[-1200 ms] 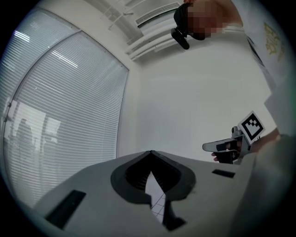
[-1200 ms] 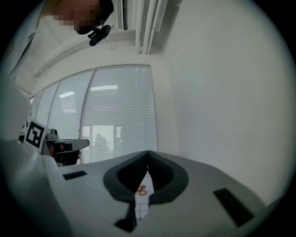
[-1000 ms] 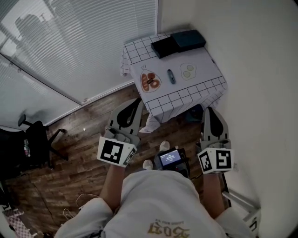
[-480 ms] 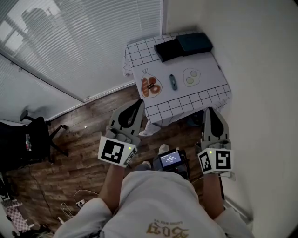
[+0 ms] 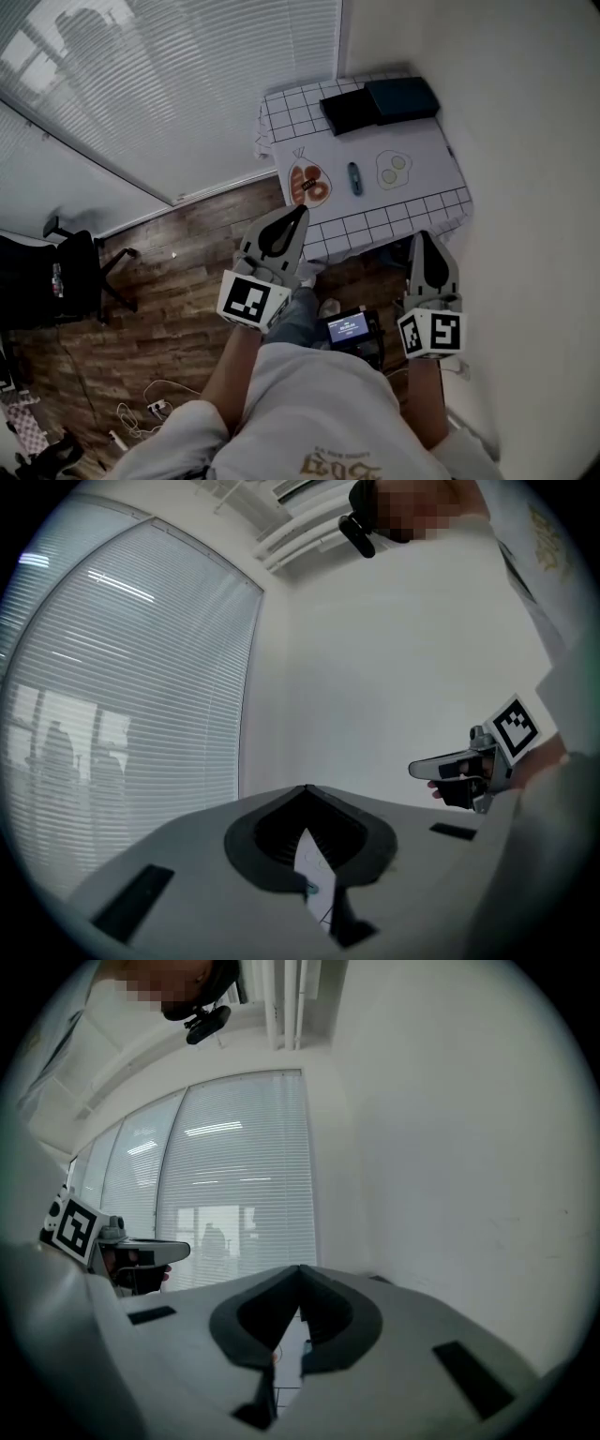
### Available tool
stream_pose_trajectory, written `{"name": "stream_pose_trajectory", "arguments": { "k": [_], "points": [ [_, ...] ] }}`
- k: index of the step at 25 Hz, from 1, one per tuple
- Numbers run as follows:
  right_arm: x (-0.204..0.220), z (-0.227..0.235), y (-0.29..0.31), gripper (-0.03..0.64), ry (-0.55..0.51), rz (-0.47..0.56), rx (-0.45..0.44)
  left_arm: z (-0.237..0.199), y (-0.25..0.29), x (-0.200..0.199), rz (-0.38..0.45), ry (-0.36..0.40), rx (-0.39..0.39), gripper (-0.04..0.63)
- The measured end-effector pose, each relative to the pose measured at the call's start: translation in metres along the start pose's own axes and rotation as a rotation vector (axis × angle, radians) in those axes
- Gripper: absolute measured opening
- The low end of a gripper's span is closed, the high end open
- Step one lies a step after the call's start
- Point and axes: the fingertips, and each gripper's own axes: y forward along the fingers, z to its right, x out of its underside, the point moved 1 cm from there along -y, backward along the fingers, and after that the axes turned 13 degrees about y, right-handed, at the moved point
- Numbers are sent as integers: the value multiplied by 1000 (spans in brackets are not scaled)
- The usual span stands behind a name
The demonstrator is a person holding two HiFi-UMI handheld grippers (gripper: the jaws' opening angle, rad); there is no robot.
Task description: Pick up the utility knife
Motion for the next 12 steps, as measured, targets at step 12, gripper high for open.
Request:
{"name": "stream_pose_trajectory", "arguments": {
  "k": [12],
  "points": [
    [48, 12, 59, 7, -9, -110, 28, -15, 55, 65, -100, -68, 89, 8]
  ]
}}
